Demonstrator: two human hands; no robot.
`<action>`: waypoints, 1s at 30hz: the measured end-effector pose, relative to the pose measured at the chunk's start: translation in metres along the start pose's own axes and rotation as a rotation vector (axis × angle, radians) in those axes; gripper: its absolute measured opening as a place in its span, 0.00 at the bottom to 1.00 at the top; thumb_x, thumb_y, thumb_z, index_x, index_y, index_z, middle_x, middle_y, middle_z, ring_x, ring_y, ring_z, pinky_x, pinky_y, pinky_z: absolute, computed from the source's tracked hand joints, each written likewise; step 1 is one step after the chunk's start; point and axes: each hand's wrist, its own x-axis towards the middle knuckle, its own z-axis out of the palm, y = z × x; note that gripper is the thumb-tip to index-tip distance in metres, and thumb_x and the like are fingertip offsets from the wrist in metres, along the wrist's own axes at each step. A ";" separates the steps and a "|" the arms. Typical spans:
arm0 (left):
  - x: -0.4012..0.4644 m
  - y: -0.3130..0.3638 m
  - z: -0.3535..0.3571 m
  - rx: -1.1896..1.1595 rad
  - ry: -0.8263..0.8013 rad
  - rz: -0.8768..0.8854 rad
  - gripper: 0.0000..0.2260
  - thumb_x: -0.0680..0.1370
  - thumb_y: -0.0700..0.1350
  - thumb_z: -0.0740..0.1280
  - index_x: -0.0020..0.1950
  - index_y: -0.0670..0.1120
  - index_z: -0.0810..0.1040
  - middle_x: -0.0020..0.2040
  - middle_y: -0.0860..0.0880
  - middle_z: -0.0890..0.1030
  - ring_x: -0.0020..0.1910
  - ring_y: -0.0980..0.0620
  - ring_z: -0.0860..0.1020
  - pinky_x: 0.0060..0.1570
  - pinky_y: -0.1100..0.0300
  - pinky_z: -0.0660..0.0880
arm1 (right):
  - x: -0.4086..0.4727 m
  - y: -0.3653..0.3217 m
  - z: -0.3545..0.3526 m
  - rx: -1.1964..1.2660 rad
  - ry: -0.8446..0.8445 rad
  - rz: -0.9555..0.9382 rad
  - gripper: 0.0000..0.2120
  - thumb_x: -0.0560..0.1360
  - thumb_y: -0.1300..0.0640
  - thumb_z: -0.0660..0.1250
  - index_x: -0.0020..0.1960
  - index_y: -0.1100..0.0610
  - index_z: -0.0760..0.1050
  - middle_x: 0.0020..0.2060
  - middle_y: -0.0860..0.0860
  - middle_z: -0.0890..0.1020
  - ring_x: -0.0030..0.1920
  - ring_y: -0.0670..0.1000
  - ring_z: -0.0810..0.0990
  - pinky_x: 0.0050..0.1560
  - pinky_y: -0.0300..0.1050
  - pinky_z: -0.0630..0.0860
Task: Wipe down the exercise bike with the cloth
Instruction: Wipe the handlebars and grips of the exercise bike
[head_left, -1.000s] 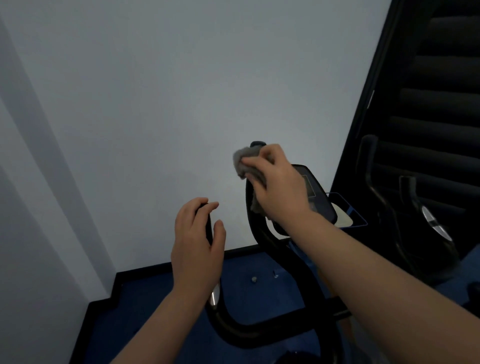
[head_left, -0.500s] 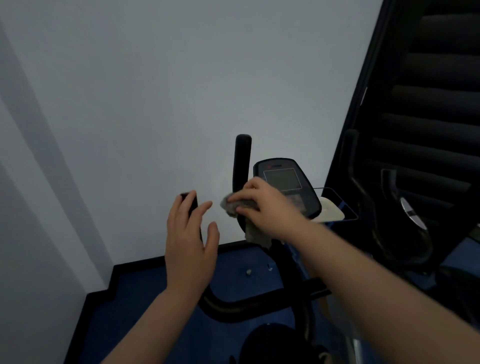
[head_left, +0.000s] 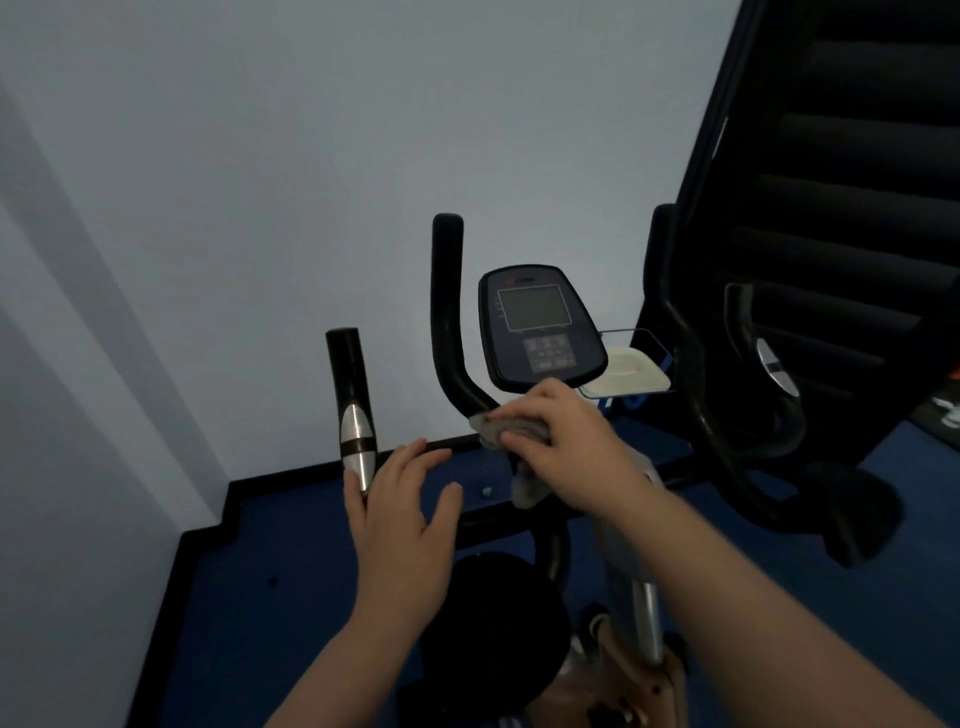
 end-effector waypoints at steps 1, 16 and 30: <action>0.000 -0.001 -0.001 0.031 -0.017 0.007 0.13 0.80 0.48 0.62 0.65 0.55 0.73 0.67 0.61 0.68 0.69 0.66 0.60 0.70 0.64 0.28 | -0.010 -0.001 0.011 0.041 0.089 0.011 0.12 0.76 0.57 0.69 0.58 0.47 0.80 0.50 0.45 0.72 0.51 0.43 0.74 0.56 0.42 0.73; -0.011 0.008 -0.005 0.188 -0.152 0.034 0.16 0.82 0.51 0.57 0.68 0.52 0.73 0.64 0.57 0.76 0.65 0.61 0.70 0.71 0.65 0.37 | -0.092 0.015 0.028 0.212 0.257 0.114 0.13 0.77 0.60 0.67 0.60 0.50 0.79 0.52 0.45 0.71 0.53 0.41 0.73 0.58 0.40 0.73; -0.022 0.018 -0.007 0.310 -0.115 0.013 0.17 0.83 0.52 0.54 0.65 0.51 0.76 0.59 0.55 0.80 0.61 0.57 0.75 0.76 0.55 0.48 | -0.130 0.019 0.042 0.224 0.235 0.007 0.13 0.76 0.61 0.68 0.59 0.49 0.79 0.50 0.41 0.71 0.51 0.37 0.74 0.51 0.27 0.70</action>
